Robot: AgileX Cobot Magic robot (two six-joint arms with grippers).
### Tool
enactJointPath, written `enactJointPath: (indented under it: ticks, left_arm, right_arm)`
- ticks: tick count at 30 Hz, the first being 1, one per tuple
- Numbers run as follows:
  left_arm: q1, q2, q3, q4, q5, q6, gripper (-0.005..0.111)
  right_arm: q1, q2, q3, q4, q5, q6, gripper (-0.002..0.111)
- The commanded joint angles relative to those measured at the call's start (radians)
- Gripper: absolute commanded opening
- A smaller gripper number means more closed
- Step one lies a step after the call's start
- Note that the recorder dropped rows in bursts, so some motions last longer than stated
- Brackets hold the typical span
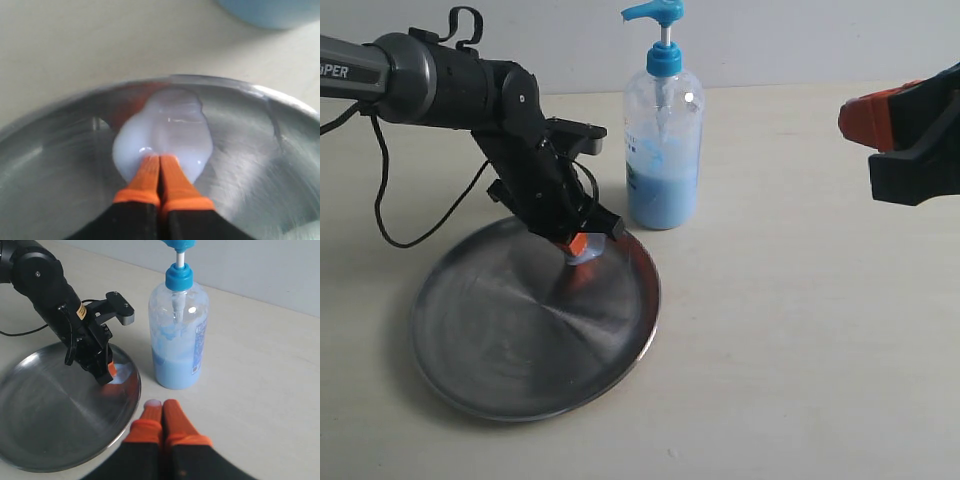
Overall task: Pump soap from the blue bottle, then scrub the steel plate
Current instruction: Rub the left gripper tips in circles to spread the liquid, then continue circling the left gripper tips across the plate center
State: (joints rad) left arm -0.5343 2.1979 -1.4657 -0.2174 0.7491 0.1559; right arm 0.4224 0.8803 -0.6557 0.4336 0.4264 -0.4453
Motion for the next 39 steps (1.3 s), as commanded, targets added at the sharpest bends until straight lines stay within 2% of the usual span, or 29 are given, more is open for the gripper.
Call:
enactJointPath:
  ticks: [1, 9, 15, 20, 26, 34, 39]
  left_arm:
    - [-0.017, 0.011, 0.01, -0.065, 0.032, 0.0, 0.0]
    - [-0.017, 0.011, 0.01, -0.19, -0.03, 0.047, 0.0]
    - [-0.017, 0.013, 0.01, -0.175, -0.128, 0.041, 0.0]
    - [-0.01, 0.013, 0.01, 0.054, -0.104, -0.115, 0.0]
    - [-0.009, 0.013, 0.01, 0.181, -0.049, -0.192, 0.0]
    - [-0.009, 0.013, 0.01, 0.208, 0.064, -0.197, 0.0]
    - [-0.022, 0.013, 0.01, 0.192, 0.083, -0.197, 0.0]
  right_arm:
    - [0.002, -0.007, 0.005, 0.005, -0.004, 0.002, 0.0]
    - [0.002, -0.007, 0.005, 0.006, -0.002, 0.002, 0.0]
    - [0.002, -0.007, 0.005, 0.011, -0.002, 0.002, 0.0]
    - [0.002, -0.007, 0.005, 0.011, -0.002, 0.002, 0.0]
    - [0.002, -0.007, 0.005, 0.011, -0.002, 0.002, 0.0]
    - [0.002, -0.007, 0.005, 0.011, -0.002, 0.002, 0.0]
    - [0.002, -0.007, 0.005, 0.012, -0.002, 0.002, 0.0]
